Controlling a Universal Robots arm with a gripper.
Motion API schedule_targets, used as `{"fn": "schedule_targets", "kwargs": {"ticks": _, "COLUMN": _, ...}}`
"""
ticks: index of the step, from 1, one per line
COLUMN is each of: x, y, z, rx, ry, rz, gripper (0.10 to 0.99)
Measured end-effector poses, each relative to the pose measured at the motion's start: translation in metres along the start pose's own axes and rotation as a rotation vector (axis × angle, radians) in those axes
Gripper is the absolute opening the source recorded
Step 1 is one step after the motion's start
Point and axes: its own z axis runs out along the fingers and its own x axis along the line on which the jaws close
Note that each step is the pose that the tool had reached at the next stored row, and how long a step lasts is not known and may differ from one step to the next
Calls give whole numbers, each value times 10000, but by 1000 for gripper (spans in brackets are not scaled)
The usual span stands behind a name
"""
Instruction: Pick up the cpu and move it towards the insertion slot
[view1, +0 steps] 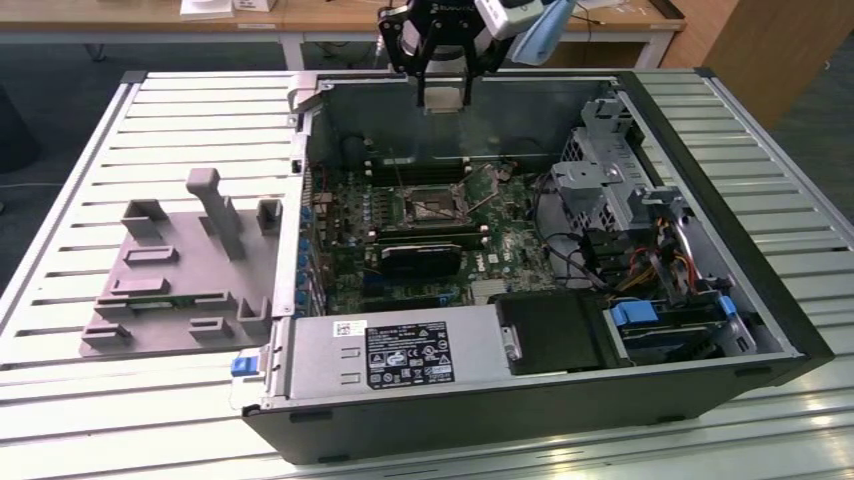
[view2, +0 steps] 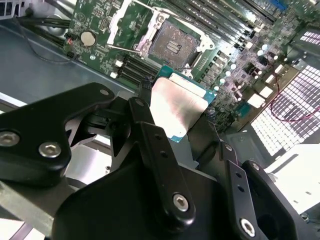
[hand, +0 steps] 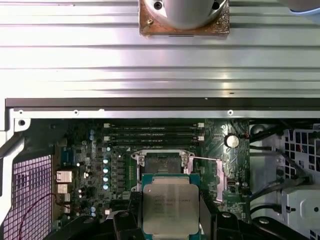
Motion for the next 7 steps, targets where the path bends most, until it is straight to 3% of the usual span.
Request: {"fn": "schedule_targets", "kwargs": {"ticks": 7, "x": 0, "y": 5, "z": 3, "rx": 0, "ry": 1, "rz": -2, "gripper": 537}}
